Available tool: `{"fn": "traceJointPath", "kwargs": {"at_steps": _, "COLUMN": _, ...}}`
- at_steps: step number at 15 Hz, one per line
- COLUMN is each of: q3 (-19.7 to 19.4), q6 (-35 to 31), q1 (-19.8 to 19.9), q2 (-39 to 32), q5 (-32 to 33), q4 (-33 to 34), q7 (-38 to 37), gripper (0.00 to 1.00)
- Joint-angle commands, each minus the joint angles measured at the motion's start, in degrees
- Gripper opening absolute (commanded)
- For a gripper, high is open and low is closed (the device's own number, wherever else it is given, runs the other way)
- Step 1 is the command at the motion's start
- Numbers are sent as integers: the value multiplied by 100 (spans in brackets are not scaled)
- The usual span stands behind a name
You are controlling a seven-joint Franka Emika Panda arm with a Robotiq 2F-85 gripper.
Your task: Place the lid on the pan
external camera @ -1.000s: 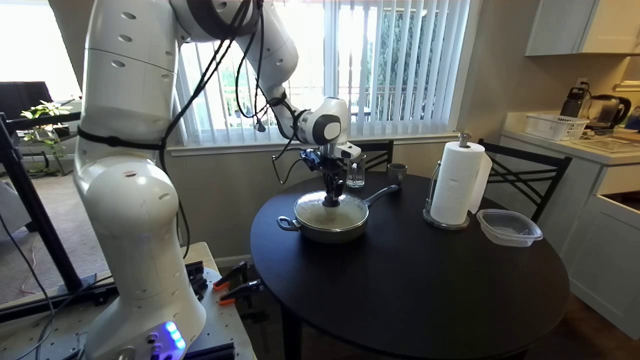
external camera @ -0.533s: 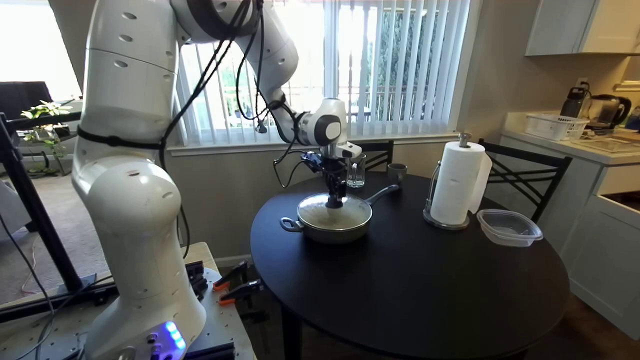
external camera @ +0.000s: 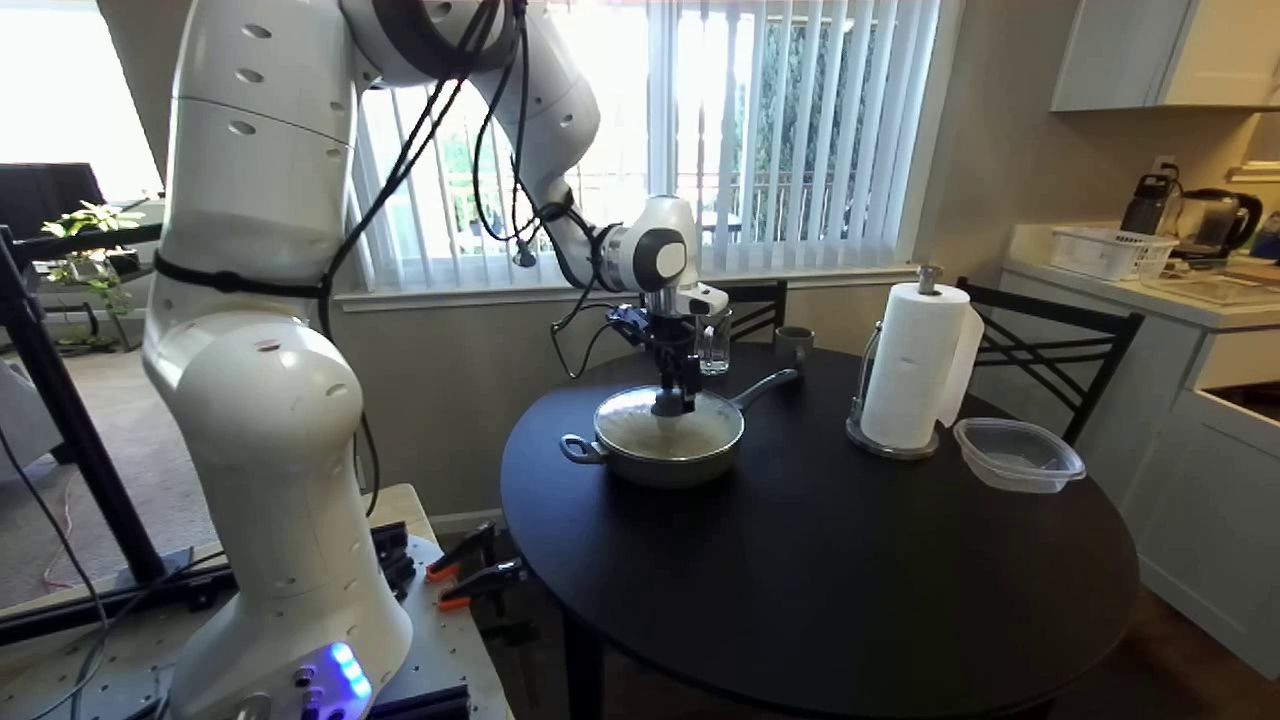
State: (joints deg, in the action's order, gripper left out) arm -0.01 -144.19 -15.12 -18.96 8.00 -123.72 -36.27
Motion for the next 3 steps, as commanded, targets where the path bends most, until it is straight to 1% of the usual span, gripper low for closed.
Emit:
{"fn": "traceJointPath", "kwargs": {"at_steps": 1, "q3": 14, "q6": 10, "q1": 18, "q2": 3, "q5": 4, "q4": 6, "q7": 2, "gripper": 100}}
{"fn": "traceJointPath", "kwargs": {"at_steps": 3, "q3": 14, "q6": 9, "q1": 18, "q2": 3, "q5": 5, "q4": 6, "q7": 2, "gripper": 100}}
